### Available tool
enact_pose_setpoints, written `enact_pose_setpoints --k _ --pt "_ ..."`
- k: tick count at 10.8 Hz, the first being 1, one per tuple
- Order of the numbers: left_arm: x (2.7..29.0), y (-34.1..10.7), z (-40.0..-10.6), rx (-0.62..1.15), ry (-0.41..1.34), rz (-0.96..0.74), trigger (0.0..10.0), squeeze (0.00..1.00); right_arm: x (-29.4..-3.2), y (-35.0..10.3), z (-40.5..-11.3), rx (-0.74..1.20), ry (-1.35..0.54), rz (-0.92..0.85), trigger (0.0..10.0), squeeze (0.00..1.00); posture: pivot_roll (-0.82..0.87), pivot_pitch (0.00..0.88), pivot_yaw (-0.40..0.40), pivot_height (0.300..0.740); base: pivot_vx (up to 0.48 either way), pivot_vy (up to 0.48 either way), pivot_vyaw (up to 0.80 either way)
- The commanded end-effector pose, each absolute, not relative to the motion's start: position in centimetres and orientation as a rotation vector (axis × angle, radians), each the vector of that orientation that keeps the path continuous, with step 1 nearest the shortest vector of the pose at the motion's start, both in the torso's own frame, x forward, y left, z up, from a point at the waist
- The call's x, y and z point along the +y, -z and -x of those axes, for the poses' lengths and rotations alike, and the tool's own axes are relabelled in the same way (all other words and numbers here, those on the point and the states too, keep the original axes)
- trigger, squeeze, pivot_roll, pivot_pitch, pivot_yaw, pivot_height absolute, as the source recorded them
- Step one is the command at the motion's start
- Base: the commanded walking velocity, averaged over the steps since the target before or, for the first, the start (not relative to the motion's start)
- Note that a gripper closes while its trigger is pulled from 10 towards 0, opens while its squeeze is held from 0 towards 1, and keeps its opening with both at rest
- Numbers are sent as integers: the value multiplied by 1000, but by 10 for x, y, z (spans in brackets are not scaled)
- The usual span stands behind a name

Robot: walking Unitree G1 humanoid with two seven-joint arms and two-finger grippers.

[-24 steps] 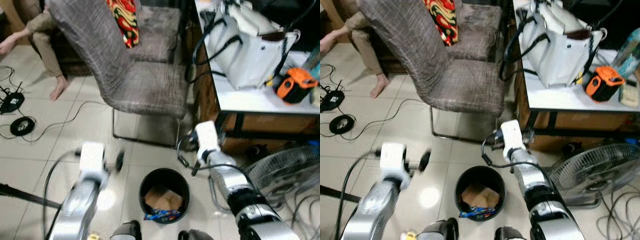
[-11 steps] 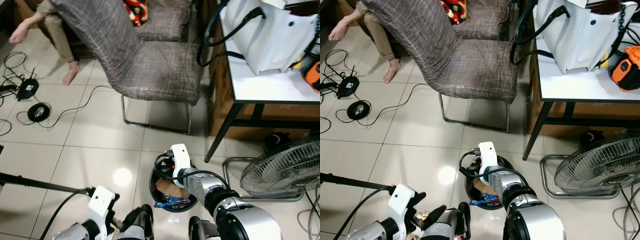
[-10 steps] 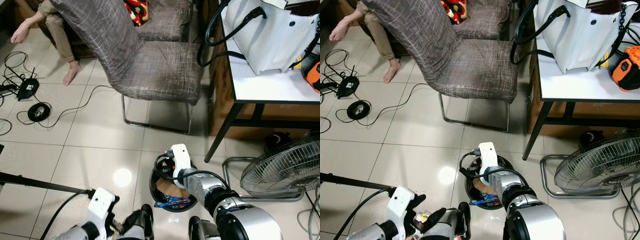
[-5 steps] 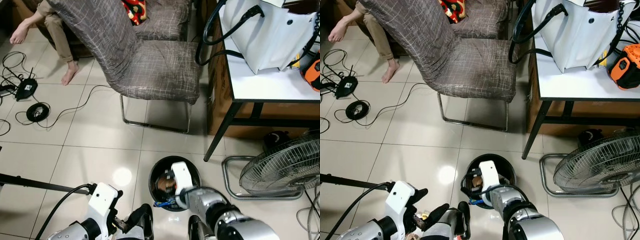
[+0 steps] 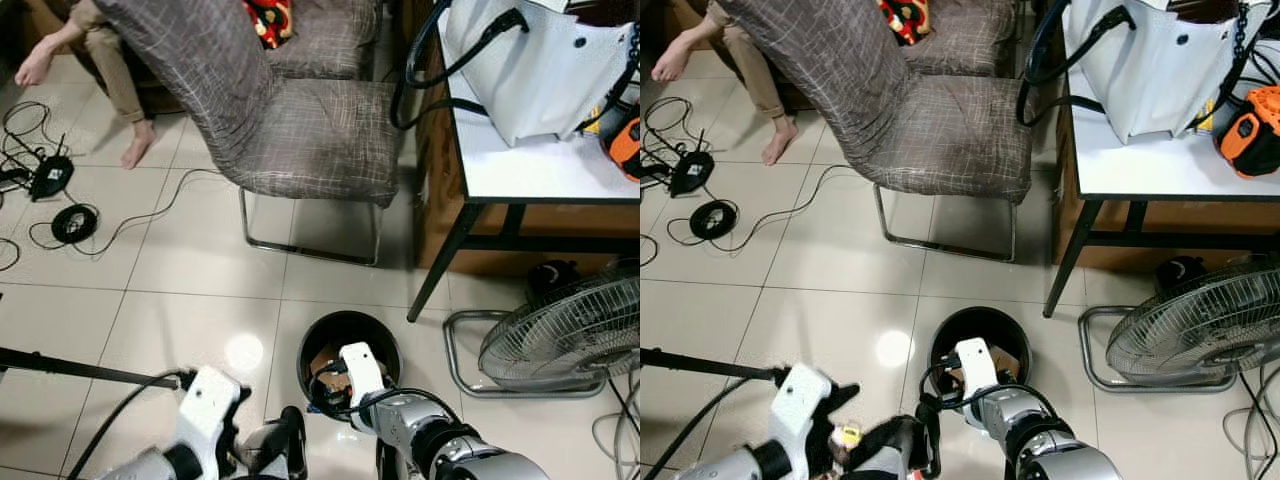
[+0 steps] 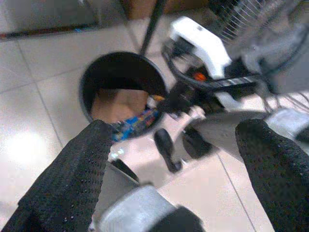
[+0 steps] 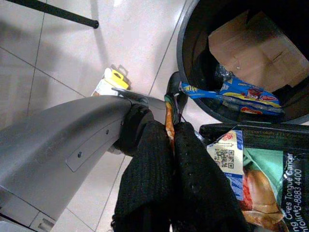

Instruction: Picking trash to rubbish bin

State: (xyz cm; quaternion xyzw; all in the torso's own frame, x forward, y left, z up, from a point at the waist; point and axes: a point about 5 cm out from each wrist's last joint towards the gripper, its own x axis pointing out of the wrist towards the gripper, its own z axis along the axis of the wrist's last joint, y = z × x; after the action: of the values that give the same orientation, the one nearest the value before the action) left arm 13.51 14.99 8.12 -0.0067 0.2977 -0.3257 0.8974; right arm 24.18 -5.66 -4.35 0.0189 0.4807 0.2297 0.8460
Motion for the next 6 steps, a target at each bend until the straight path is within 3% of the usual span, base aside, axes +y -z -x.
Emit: enact_pose_setpoints --k 1,6 --pt "144 -81 -126 656 719 35 10000 0 -42 47 -231 1042 -527 -57 10000 0 132 280 86 740 0 0 0" --pt "119 -68 -108 713 722 13 10000 0 -48 48 -232 1027 -527 3 10000 0 132 285 84 740 0 0 0"
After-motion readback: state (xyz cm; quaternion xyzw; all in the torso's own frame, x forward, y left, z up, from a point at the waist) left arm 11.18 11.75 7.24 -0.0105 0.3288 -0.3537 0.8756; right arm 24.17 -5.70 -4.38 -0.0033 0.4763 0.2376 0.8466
